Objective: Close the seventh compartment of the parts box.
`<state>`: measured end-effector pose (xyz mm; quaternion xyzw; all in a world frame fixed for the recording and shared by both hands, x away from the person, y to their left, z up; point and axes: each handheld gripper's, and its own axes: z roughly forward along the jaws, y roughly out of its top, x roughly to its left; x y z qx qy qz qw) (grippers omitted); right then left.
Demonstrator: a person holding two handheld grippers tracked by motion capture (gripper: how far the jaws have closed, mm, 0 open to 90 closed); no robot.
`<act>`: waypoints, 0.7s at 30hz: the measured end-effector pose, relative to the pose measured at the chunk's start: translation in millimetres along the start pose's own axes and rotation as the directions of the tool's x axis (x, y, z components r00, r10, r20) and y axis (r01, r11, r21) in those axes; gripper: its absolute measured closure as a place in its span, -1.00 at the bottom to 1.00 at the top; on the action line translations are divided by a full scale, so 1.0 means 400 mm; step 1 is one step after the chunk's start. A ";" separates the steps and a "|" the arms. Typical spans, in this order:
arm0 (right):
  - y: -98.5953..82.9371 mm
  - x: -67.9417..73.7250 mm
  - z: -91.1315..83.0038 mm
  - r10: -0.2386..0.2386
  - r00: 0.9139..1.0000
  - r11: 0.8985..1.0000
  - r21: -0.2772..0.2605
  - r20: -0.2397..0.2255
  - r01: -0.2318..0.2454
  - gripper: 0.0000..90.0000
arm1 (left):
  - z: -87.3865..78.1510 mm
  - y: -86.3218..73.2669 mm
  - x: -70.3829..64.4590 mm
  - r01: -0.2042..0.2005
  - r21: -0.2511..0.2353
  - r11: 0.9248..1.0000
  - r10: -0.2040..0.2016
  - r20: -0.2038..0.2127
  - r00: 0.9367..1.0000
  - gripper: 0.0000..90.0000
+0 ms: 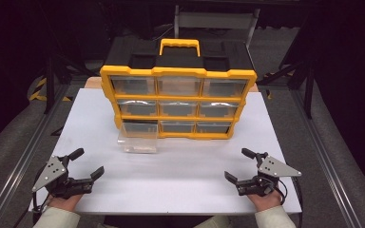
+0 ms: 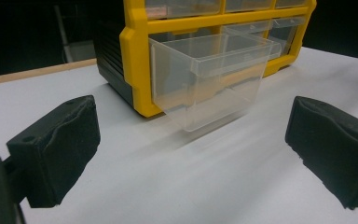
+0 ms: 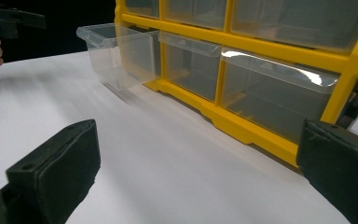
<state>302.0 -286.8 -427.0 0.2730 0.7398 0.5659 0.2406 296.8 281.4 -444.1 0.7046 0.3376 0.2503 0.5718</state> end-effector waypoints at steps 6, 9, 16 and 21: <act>-0.004 0.003 0.004 -0.033 0.999 0.999 0.022 0.000 0.033 -0.99 | -0.003 0.004 0.003 0.013 -0.011 1.000 -0.012 0.018 1.000 -0.92; -0.004 0.006 0.004 -0.041 0.999 0.999 0.025 -0.001 0.041 -0.99 | -0.001 0.007 0.002 0.011 -0.013 1.000 -0.011 0.023 1.000 -0.91; -0.006 0.002 0.007 -0.030 0.999 0.999 0.023 -0.012 0.031 -0.99 | 0.000 0.018 0.001 0.030 -0.016 0.999 -0.029 0.036 0.999 -0.91; -0.004 0.006 0.008 -0.024 1.000 0.999 0.026 -0.019 0.024 -0.99 | -0.001 0.028 -0.005 0.009 -0.016 1.000 -0.008 0.041 0.999 -0.92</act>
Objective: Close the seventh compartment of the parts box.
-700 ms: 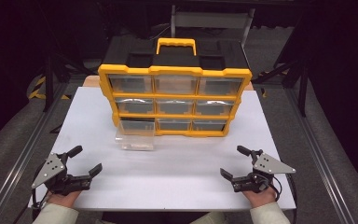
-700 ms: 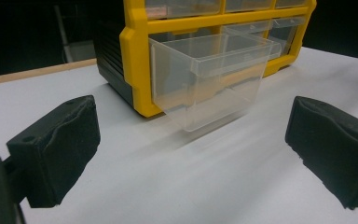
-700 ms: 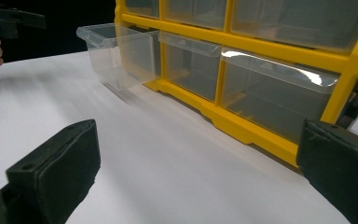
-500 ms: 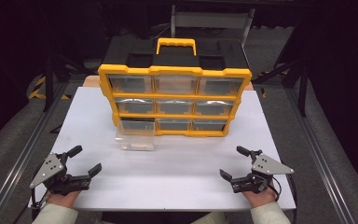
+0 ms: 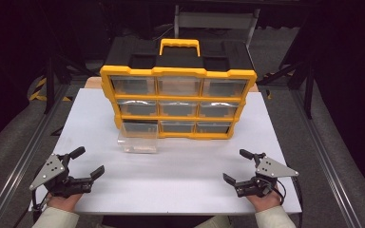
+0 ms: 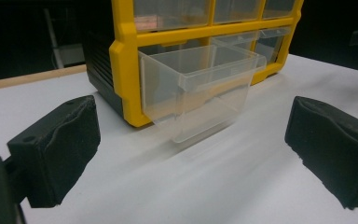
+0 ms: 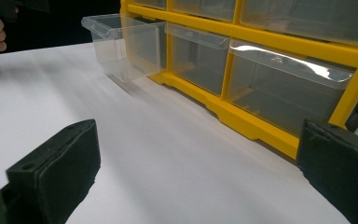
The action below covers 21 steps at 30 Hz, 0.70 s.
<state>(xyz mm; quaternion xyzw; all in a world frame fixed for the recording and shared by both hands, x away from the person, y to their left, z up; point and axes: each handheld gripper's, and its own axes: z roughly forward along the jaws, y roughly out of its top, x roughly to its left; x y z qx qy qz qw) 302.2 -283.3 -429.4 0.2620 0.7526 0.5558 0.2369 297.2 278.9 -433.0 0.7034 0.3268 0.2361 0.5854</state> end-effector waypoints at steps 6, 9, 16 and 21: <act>-0.002 -0.003 0.000 0.013 1.000 1.000 -0.001 -0.003 -0.013 -0.99 | -0.001 0.013 0.007 0.010 -0.014 1.000 -0.010 0.005 1.000 -0.91; -0.004 -0.006 0.003 0.020 1.000 1.000 -0.005 -0.008 -0.020 -0.99 | 0.004 0.024 0.007 0.022 -0.018 1.000 -0.022 0.028 0.999 -0.90; -0.007 -0.007 0.011 0.023 1.000 1.000 0.014 -0.009 -0.023 -0.99 | 0.042 0.054 -0.010 -0.006 -0.023 1.000 0.008 0.087 0.996 -0.90; -0.009 -0.010 0.012 0.029 1.000 1.000 0.008 -0.011 -0.029 -0.99 | 0.072 0.075 -0.022 -0.004 -0.032 0.999 0.007 0.117 0.993 -0.90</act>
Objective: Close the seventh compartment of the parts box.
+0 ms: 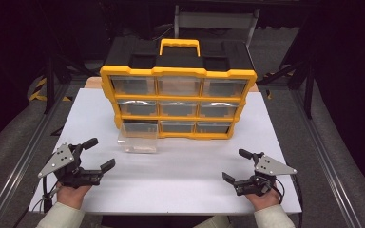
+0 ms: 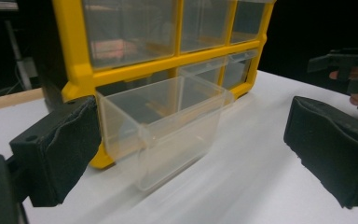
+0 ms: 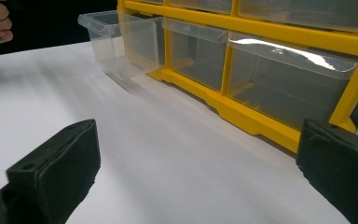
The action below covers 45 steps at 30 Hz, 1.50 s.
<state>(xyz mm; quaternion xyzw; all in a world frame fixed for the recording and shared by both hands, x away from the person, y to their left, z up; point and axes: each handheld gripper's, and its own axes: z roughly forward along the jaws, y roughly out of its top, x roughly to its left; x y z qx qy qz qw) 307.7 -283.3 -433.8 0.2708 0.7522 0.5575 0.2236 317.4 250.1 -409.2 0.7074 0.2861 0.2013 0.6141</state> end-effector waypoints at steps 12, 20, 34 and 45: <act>-0.006 -0.008 0.000 0.028 0.999 1.000 -0.006 -0.016 -0.028 -0.99 | 0.070 0.035 -0.019 0.001 -0.005 1.000 -0.001 0.078 0.997 -0.90; -0.006 -0.009 0.000 0.028 0.999 1.000 -0.008 -0.015 -0.029 -0.99 | 0.086 0.050 -0.022 -0.010 -0.004 1.000 0.010 0.156 0.988 -0.54; -0.008 -0.011 0.000 0.024 1.000 1.000 -0.001 -0.014 -0.024 -0.99 | 0.113 0.058 -0.005 -0.071 0.103 0.992 0.036 0.309 0.950 0.94; -0.007 -0.009 0.001 0.019 1.000 1.000 0.001 -0.018 -0.019 -0.99 | 0.129 0.055 0.003 -0.071 0.171 0.983 0.010 0.337 0.941 0.98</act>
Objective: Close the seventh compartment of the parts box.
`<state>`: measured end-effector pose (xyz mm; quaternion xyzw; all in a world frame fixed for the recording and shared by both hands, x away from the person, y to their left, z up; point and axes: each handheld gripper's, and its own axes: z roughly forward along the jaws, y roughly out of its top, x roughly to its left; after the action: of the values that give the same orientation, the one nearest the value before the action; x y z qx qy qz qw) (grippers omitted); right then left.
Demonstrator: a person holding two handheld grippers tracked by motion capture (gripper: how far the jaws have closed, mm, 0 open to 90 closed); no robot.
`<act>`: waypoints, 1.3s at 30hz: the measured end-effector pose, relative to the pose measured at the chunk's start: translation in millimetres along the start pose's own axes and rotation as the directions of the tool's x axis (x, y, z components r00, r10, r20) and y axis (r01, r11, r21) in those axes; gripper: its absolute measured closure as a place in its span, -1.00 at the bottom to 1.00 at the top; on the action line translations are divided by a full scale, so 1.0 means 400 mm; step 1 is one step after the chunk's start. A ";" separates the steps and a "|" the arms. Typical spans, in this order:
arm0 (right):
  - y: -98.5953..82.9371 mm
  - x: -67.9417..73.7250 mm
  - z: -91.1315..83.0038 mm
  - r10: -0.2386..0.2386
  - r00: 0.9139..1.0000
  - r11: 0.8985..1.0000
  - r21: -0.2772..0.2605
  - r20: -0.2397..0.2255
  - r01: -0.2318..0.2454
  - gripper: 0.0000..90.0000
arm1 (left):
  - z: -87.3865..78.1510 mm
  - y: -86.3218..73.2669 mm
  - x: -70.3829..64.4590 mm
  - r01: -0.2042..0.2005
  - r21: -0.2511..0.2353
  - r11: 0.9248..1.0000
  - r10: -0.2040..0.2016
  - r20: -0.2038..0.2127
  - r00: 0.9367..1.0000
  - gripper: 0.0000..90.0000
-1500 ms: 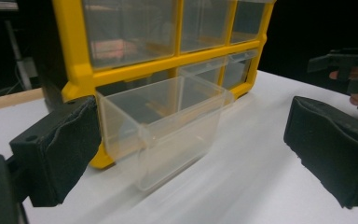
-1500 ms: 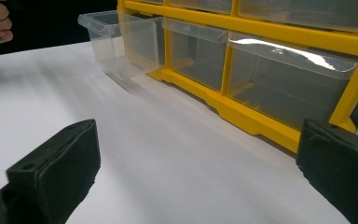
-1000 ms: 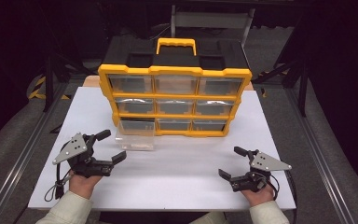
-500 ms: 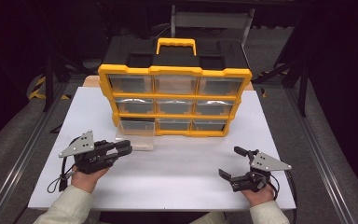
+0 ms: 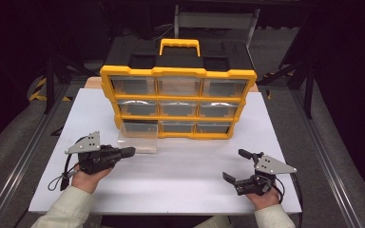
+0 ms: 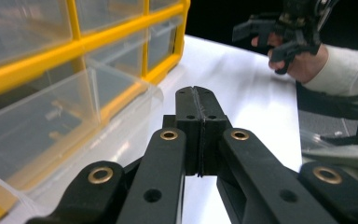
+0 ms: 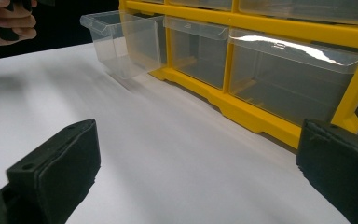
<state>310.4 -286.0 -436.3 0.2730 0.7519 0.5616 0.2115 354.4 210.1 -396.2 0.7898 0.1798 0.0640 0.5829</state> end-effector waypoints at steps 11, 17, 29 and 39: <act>0.000 0.000 -0.001 -0.001 1.000 1.000 -0.002 -0.001 0.001 -0.99 | 0.032 -0.025 0.007 0.037 0.092 0.995 -0.037 0.002 0.999 0.99; -0.001 -0.001 0.001 0.004 1.000 1.000 -0.002 -0.013 -0.004 -0.99 | 0.046 -0.043 0.016 0.055 0.121 0.991 -0.055 -0.002 0.998 0.98; -0.002 0.000 0.005 0.003 1.000 1.000 0.007 -0.022 -0.003 -0.99 | 0.075 -0.071 0.028 0.075 0.158 0.985 -0.073 -0.021 0.997 0.99; -0.003 0.000 0.008 0.007 1.000 1.000 0.008 -0.030 -0.007 -0.99 | 0.085 -0.084 0.043 0.097 0.161 0.982 -0.090 -0.050 0.995 0.99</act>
<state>312.1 -284.2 -438.5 0.2679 0.7563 0.5634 0.1972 373.9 194.3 -440.5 0.8239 0.2338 0.0383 0.5148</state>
